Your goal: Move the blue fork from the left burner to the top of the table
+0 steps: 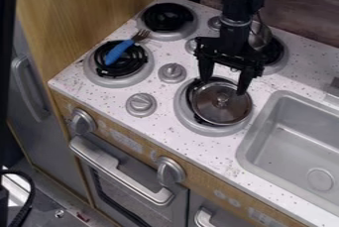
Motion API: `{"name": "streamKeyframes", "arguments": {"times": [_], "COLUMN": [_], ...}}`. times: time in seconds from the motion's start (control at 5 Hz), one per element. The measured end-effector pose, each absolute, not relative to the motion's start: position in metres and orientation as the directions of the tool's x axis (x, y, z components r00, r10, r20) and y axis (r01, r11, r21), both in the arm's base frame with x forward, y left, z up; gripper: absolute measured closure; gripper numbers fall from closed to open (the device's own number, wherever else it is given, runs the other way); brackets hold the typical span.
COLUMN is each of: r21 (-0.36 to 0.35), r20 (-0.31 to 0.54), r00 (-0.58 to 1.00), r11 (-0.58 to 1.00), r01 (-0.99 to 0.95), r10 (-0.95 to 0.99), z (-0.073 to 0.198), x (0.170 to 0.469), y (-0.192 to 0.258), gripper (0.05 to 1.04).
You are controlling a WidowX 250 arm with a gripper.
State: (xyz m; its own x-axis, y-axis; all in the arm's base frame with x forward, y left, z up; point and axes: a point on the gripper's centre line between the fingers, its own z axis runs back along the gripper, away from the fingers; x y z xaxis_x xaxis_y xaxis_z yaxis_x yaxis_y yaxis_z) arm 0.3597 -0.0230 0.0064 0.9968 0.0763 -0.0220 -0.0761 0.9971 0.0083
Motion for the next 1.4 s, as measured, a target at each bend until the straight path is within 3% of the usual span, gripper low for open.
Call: {"name": "streamKeyframes", "arguments": {"times": [0.2,0.6,0.8,1.0,1.4], "r21": [0.013,-0.028,-0.082,-0.081,0.058], "r20": [-0.069,-0.045,0.033,0.149,0.222], "r00": [0.994,0.97,0.952,0.946,0.967], "r11": [0.997,0.97,0.95,0.957,0.988], "r01": [-0.079,-0.242,-0.301,-0.28,-0.141], "r10": [0.08,0.24,0.304,0.289,0.125], "z": [-0.009,-0.016,-0.016,-0.02,-0.026], "x": [0.353,0.352,0.359,0.366,0.379], "y": [-0.022,0.038,0.077,0.128,0.196], "gripper": [0.085,0.085,0.085,0.085,0.085]}}
